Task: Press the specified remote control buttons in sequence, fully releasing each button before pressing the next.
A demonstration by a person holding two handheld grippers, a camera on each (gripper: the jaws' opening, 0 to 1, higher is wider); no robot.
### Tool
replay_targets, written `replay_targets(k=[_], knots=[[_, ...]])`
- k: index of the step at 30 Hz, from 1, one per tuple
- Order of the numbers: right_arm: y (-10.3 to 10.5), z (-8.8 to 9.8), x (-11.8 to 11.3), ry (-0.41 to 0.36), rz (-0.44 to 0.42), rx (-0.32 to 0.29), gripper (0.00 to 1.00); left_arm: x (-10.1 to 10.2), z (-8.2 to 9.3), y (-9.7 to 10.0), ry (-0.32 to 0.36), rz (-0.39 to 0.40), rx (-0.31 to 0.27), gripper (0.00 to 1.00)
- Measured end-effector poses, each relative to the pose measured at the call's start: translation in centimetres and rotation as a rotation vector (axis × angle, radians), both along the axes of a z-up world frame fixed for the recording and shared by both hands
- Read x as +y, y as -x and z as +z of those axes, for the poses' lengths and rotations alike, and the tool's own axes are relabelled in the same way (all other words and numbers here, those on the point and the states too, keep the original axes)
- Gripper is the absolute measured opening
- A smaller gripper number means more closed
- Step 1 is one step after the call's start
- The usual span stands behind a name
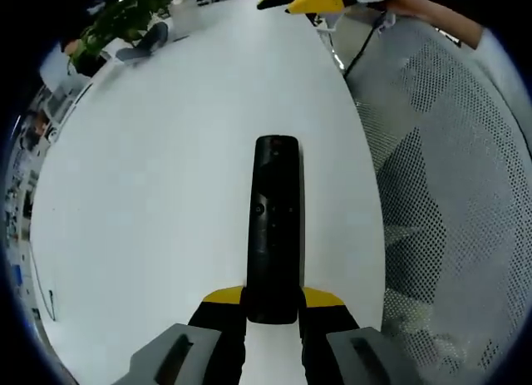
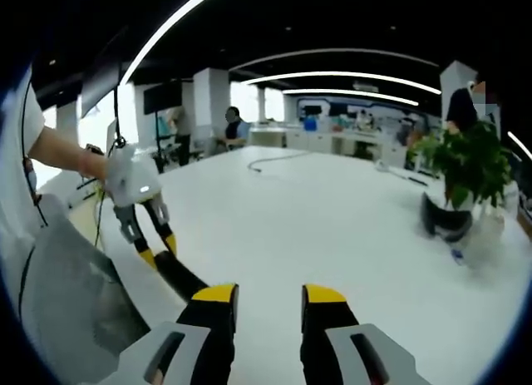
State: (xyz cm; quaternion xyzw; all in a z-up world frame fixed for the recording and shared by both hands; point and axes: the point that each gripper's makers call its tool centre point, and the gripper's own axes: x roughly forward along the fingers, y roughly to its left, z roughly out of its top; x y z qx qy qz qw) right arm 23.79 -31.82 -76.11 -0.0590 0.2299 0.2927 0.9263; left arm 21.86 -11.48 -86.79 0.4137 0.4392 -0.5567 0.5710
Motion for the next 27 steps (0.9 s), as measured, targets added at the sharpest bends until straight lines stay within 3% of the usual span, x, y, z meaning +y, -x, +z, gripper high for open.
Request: replay_targets(k=[27], knots=[[0.2,-0.2,0.4,0.011,0.019,0.007,0.27,-1.1,0.2,3.5,0.256,0.065,-0.024,0.23]])
